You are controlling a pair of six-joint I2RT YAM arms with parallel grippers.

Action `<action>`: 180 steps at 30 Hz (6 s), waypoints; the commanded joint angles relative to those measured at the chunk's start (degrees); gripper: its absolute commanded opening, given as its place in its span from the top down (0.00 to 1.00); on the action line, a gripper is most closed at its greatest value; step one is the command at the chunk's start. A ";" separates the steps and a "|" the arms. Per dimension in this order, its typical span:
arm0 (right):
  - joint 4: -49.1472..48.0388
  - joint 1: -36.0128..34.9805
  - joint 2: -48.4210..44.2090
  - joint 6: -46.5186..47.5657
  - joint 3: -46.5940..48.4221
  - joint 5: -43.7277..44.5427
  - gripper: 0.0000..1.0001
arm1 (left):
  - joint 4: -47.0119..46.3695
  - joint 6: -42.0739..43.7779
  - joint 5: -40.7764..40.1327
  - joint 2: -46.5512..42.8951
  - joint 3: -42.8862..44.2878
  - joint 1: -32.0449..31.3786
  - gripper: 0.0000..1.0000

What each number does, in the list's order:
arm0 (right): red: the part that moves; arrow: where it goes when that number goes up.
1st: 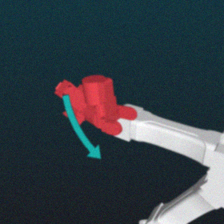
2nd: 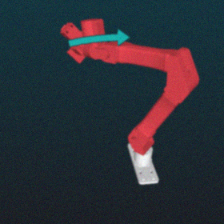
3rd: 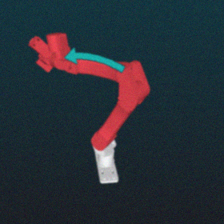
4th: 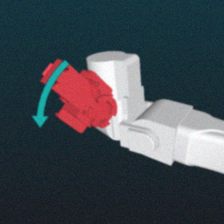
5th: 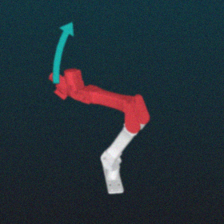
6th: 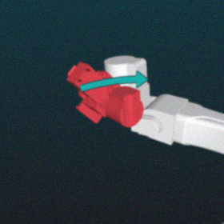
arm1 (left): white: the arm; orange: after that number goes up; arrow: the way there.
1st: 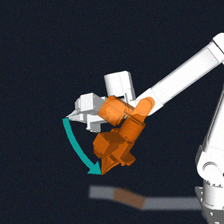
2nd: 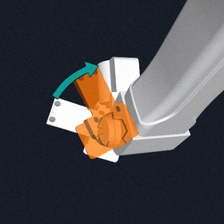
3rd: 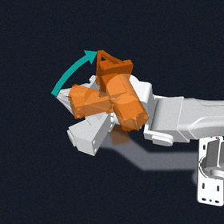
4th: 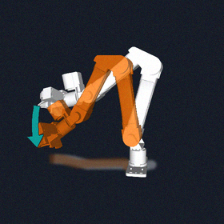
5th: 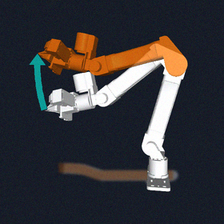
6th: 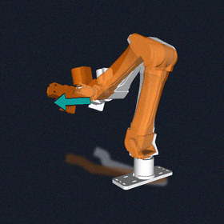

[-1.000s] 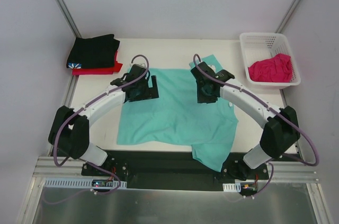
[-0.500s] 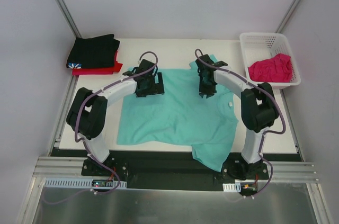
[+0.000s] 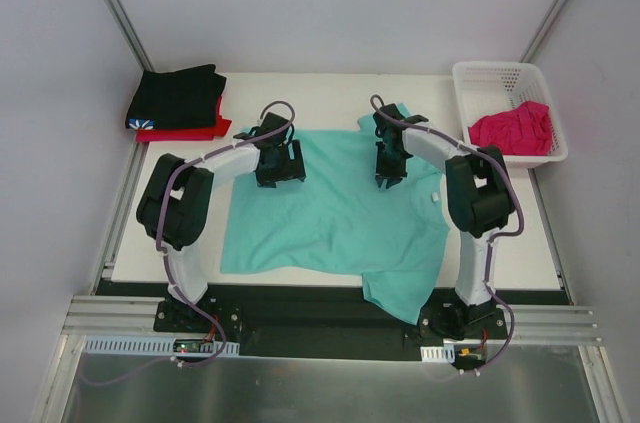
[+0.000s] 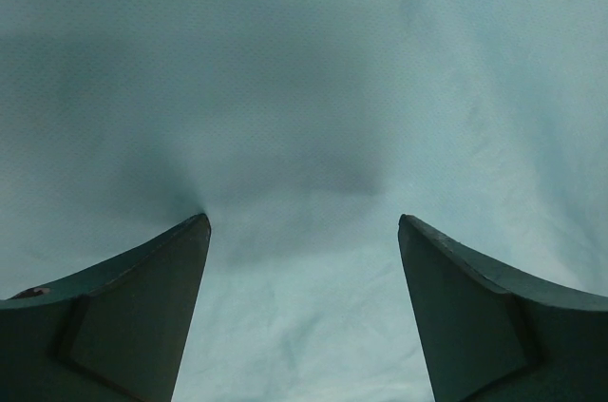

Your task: Fold and stack the t-shirts

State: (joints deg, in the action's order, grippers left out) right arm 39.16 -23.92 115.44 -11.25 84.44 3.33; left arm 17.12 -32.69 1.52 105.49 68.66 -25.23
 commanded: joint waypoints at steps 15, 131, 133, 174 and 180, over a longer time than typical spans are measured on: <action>2.67 6.69 12.43 3.77 16.79 -7.81 0.67 | -0.25 0.52 4.63 11.83 14.12 4.93 0.19; -4.53 -9.74 -57.52 -29.10 -55.70 10.29 0.56 | 18.12 -1.85 -7.76 -37.73 -20.68 -6.93 0.11; -4.79 -9.65 -56.82 -29.27 -55.70 10.55 0.57 | 18.21 -1.68 -7.85 -37.82 -20.59 -6.93 0.11; -1.54 -10.00 -59.63 -27.87 -54.56 12.22 0.92 | 6.52 -10.38 -8.90 -39.41 -30.52 6.34 0.41; -1.36 -10.00 -59.36 -27.43 -53.77 12.05 0.92 | 4.06 -13.45 -11.27 -37.81 -33.06 6.34 0.43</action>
State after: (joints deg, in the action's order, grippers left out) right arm 36.60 -33.54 56.84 -39.40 28.18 14.68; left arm 23.88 -42.81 -6.74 67.64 37.76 -19.05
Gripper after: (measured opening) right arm 0.078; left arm 0.570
